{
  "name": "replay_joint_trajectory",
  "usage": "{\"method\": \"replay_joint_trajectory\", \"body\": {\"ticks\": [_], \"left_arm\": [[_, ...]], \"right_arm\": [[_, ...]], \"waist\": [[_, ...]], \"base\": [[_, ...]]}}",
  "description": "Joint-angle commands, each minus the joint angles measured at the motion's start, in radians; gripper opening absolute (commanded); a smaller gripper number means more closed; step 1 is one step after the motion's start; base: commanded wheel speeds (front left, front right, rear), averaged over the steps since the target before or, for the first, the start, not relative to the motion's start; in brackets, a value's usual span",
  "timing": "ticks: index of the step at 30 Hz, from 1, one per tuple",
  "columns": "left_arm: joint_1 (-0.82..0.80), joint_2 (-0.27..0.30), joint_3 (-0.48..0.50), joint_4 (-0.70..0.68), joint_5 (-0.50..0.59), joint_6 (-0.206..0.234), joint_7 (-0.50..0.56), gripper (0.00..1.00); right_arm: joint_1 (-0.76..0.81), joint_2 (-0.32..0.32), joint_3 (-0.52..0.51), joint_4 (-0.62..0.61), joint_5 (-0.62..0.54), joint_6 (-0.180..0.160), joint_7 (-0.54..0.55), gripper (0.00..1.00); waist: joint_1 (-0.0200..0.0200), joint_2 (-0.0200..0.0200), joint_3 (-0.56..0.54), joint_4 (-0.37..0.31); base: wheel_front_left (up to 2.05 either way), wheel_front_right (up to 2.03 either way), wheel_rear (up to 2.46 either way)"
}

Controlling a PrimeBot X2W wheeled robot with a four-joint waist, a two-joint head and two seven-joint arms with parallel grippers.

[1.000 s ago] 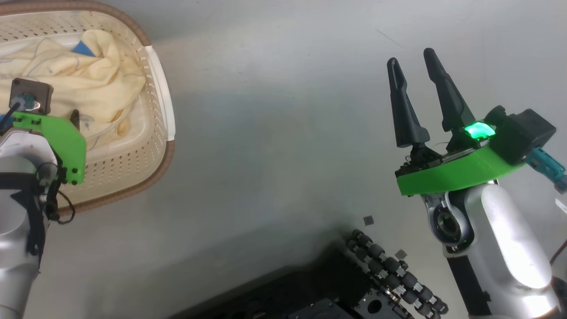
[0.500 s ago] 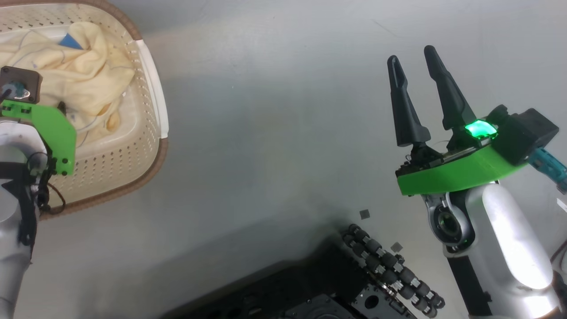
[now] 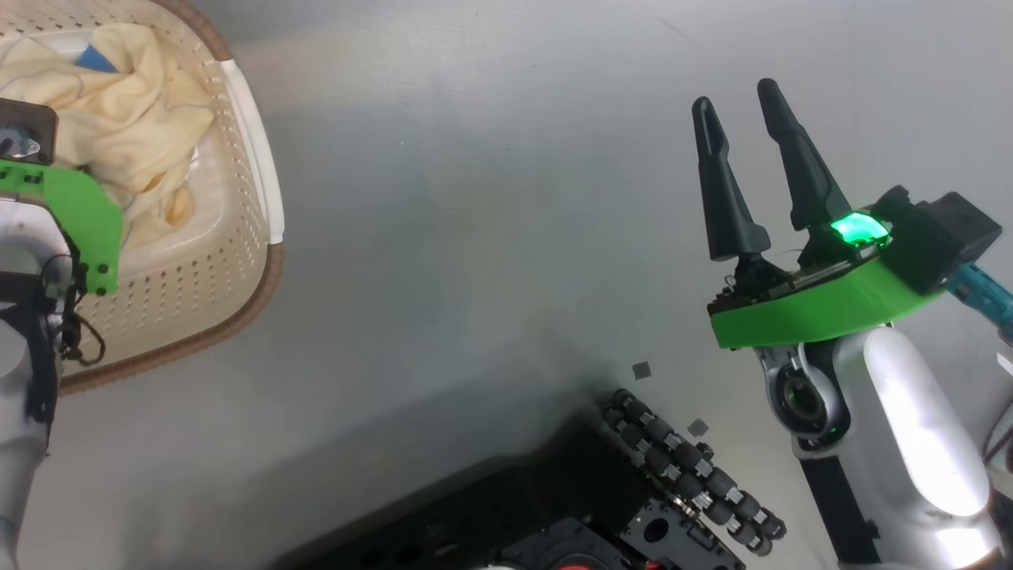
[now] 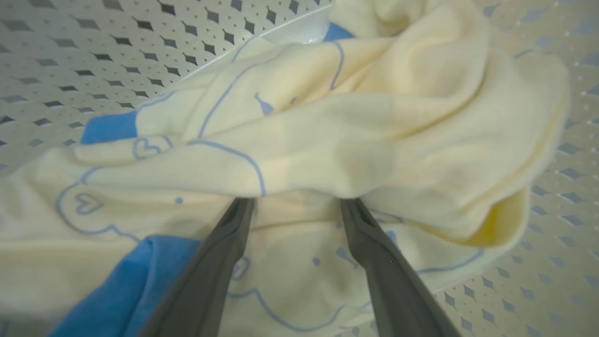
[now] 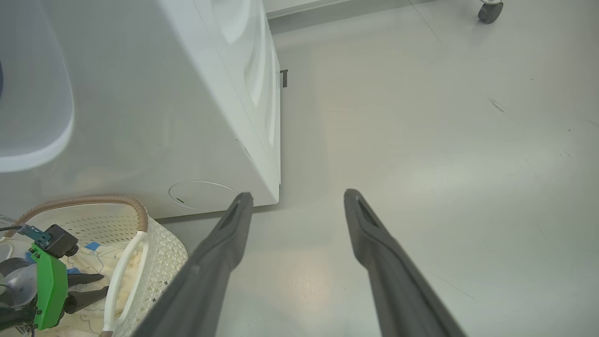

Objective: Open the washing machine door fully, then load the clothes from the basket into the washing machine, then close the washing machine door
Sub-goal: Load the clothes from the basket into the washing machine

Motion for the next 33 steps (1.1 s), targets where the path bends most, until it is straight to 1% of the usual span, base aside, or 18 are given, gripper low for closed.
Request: {"method": "replay_joint_trajectory", "body": {"ticks": [1, 9, 10, 11, 12, 13, 14, 15, 17, 20, 21, 22, 28, 33], "left_arm": [[0.01, 0.033, 0.013, -0.003, 0.005, 0.005, -0.002, 1.0], [-0.006, 0.03, -0.001, 0.024, 0.002, 0.009, -0.005, 1.0], [-0.008, 0.03, -0.003, 0.027, 0.001, 0.009, -0.007, 0.99], [-0.01, 0.03, -0.005, 0.029, 0.001, 0.008, -0.008, 0.9], [-0.012, 0.03, -0.007, 0.032, 0.0, 0.008, -0.009, 0.87], [-0.014, 0.03, -0.009, 0.035, 0.0, 0.008, -0.011, 0.78], [-0.015, 0.029, -0.01, 0.038, -0.001, 0.008, -0.013, 0.58], [-0.016, 0.028, -0.011, 0.041, -0.003, 0.007, -0.014, 0.48], [-0.018, 0.027, -0.014, 0.046, -0.006, 0.007, -0.021, 0.43], [-0.018, 0.026, -0.018, 0.058, -0.009, 0.005, -0.028, 0.23], [-0.019, 0.025, -0.02, 0.061, -0.01, 0.005, -0.031, 0.2], [-0.02, 0.023, -0.02, 0.064, -0.013, 0.004, -0.035, 0.01], [-0.02, 0.013, -0.018, 0.085, -0.034, -0.001, -0.065, 0.0], [-0.006, -0.016, -0.001, 0.087, -0.066, 0.009, -0.135, 0.0]], "right_arm": [[0.021, -0.011, 0.01, -0.03, 0.006, 0.004, -0.006, 1.0], [0.023, -0.011, -0.001, -0.034, 0.01, 0.004, -0.006, 1.0], [0.022, -0.011, -0.001, -0.035, 0.01, 0.004, -0.006, 1.0], [0.021, -0.011, -0.001, -0.036, 0.011, 0.004, -0.006, 1.0], [0.021, -0.011, -0.002, -0.036, 0.012, 0.004, -0.006, 1.0], [0.02, -0.011, -0.003, -0.037, 0.013, 0.004, -0.006, 1.0], [0.019, -0.011, -0.004, -0.037, 0.013, 0.004, -0.006, 1.0], [0.019, -0.011, -0.006, -0.037, 0.014, 0.004, -0.006, 1.0], [0.018, -0.011, -0.01, -0.037, 0.014, 0.004, -0.006, 1.0], [0.016, -0.011, -0.016, -0.037, 0.013, 0.004, -0.006, 1.0], [0.016, -0.011, -0.018, -0.037, 0.012, 0.004, -0.006, 1.0], [0.016, -0.011, -0.02, -0.037, 0.011, 0.004, -0.006, 1.0], [0.011, -0.011, -0.028, -0.033, 0.003, 0.004, -0.006, 1.0], [0.009, -0.011, -0.033, -0.028, -0.008, 0.004, -0.006, 1.0]], "waist": [[0.0, 0.0, 0.004, -0.005], [0.0, 0.0, 0.023, -0.015], [0.0, 0.0, 0.025, -0.015], [0.0, 0.0, 0.027, -0.016], [0.0, 0.0, 0.029, -0.017], [0.0, 0.0, 0.03, -0.017], [0.0, 0.0, 0.031, -0.017], [0.0, 0.0, 0.033, -0.017], [0.0, 0.0, 0.035, -0.016], [0.0, 0.0, 0.037, -0.014], [0.0, 0.0, 0.037, -0.013], [0.0, 0.0, 0.036, -0.011], [0.0, 0.0, 0.028, 0.004], [0.0, 0.0, -0.002, 0.031]], "base": [[0.0, 0.0, 0.0], [0.0, 0.0, 0.0], [0.0, 0.0, 0.0], [0.0, 0.0, 0.0], [0.0, 0.0, 0.0], [0.0, 0.0, 0.0], [0.0, 0.0, 0.0], [0.0, 0.0, 0.0], [0.0, 0.0, 0.0], [0.0, 0.0, 0.0], [0.0, 0.0, 0.0], [0.0, 0.0, 0.0], [0.0, 0.0, 0.0], [0.0, 0.0, 0.0]]}}
